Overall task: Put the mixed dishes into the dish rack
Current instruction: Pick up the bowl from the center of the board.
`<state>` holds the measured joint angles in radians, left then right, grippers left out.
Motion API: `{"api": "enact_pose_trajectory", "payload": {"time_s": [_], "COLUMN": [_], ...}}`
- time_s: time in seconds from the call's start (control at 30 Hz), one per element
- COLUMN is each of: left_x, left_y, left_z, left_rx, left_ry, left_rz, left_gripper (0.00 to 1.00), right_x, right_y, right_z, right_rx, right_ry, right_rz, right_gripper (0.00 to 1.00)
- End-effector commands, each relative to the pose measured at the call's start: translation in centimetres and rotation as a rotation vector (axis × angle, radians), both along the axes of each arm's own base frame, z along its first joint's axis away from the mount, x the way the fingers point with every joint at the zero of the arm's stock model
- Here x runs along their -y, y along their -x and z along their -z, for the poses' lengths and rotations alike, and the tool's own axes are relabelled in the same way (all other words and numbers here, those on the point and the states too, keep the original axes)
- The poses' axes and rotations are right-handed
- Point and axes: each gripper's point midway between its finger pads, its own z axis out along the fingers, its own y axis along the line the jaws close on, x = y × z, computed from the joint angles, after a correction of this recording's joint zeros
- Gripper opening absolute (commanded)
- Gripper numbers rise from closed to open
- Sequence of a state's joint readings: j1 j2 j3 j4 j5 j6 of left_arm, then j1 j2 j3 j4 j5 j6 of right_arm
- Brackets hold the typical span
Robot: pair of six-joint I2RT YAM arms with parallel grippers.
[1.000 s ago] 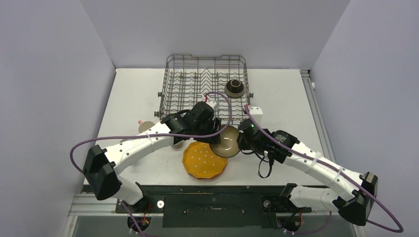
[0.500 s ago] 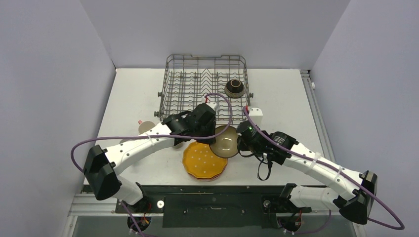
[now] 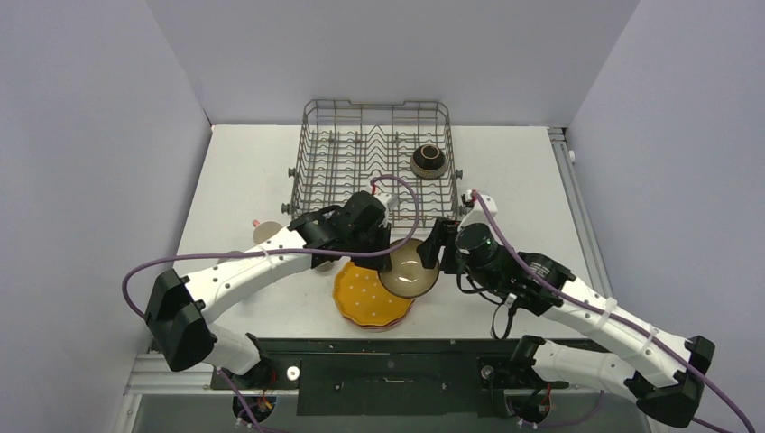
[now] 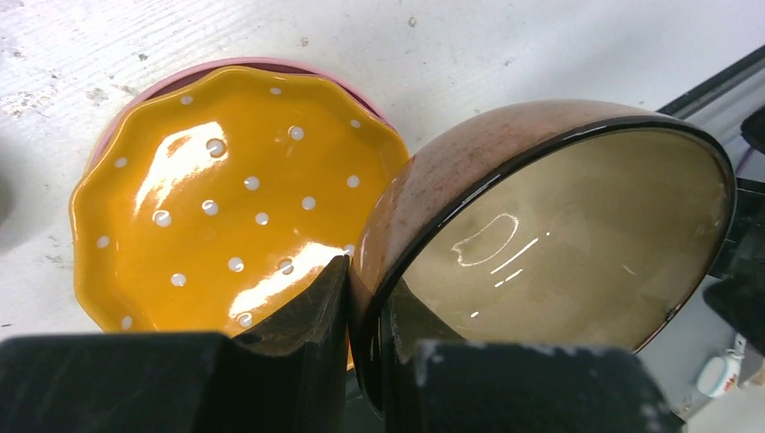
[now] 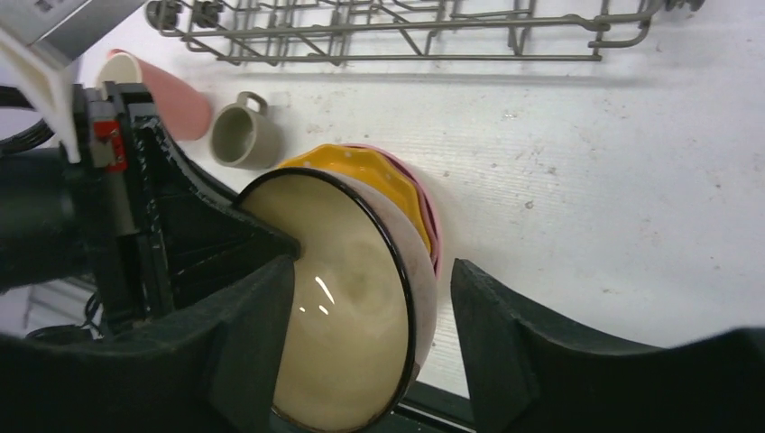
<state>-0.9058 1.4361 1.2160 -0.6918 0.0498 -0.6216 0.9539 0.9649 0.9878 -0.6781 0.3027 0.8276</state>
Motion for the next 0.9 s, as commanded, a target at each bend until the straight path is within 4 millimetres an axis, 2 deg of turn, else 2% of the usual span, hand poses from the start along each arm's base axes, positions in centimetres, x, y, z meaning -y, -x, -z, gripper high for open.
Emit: {"api": "enact_pose_trajectory", "payload": {"time_s": [0.0,0.17,0.43,0.47,0.57,0.87], "left_x": [2.5,2.2,1.8,1.8,1.6,1.5], "left_y": [-0.4,-0.5,-0.5,-0.5,-0.6,-0.8], "left_z": [-6.6,-7.9,-9.5,-9.6,-10.1,-11.5], "left_rx": [0.076,0.060,0.043,0.037,0.035,0.038], "left_ry": [0.267,0.342,0.433,0.444,0.469,0.517], "left_rz": [0.052,0.066,0.091,0.093,0.096,0.106], "left_gripper": [0.00,0.00,0.00,0.00,0.00,0.00], "right_x": [-0.7,-0.4,-1.2,-1.7,-2.0,-3.4], "right_y": [0.5,1.3,2.3,2.9,2.8,3.1], "right_z": [-2.1,-3.0,-4.1,-3.7,-4.4,-4.3], "right_rx": [0.038,0.036,0.013,-0.014,-0.012,-0.068], "right_ry": [-0.163,-0.254,-0.424,-0.442,-0.524,-0.674], "right_rz": [-0.020,-0.032,-0.090,-0.125,-0.140,-0.160], "right_gripper": [0.62,0.68,0.74,0.74,0.77,0.82]}}
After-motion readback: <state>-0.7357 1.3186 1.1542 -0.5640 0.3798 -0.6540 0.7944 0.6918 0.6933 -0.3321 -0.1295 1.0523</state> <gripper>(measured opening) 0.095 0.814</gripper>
